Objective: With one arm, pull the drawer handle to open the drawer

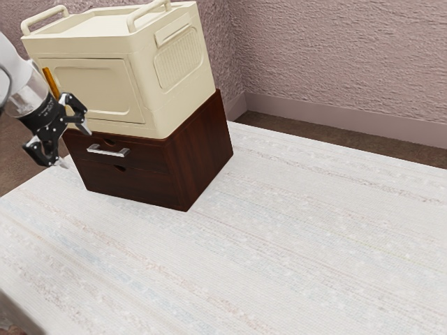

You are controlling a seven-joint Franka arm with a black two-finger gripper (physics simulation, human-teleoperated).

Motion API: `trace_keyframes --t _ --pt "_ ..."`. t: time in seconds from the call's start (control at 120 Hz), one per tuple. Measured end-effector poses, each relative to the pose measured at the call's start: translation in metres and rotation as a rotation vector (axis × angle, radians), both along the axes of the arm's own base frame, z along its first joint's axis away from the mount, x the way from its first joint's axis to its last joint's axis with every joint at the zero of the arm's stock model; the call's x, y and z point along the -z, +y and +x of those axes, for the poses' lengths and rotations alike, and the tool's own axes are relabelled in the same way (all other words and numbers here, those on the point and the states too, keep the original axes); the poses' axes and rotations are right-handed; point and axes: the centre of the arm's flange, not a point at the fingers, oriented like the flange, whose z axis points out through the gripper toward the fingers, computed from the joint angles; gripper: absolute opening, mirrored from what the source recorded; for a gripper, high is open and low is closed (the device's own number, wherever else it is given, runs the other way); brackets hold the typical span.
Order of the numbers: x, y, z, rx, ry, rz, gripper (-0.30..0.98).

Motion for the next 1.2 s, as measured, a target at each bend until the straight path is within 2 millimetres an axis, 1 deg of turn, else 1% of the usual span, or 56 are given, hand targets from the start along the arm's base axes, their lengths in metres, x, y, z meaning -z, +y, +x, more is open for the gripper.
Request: trace_keyframes --t 0.108,0.275,0.4,0.45,0.567,0.708,0.85,0.958,1.05,1.2 --pt "0.003 0.007 -0.003 -0.022 -0.002 -0.004 0.65" --pt "0.022 0.017 -0.004 -0.047 0.003 -0.007 0.66" --pt "0.03 0.027 -0.008 -0.07 -0.008 -0.004 0.66" --pt "0.041 0.03 -0.008 -0.076 -0.005 -0.002 0.65" --pt "0.049 0.033 0.0 -0.082 -0.02 0.019 0.65" --pt "0.054 0.031 0.012 -0.079 -0.044 0.04 0.64" --pt "0.053 0.032 0.015 -0.085 -0.071 0.053 0.62" --pt "0.053 0.035 0.02 -0.09 -0.083 0.066 0.59" --pt "0.057 0.034 0.026 -0.09 -0.084 0.074 0.56" --pt "0.059 0.032 0.035 -0.086 -0.092 0.086 0.51"
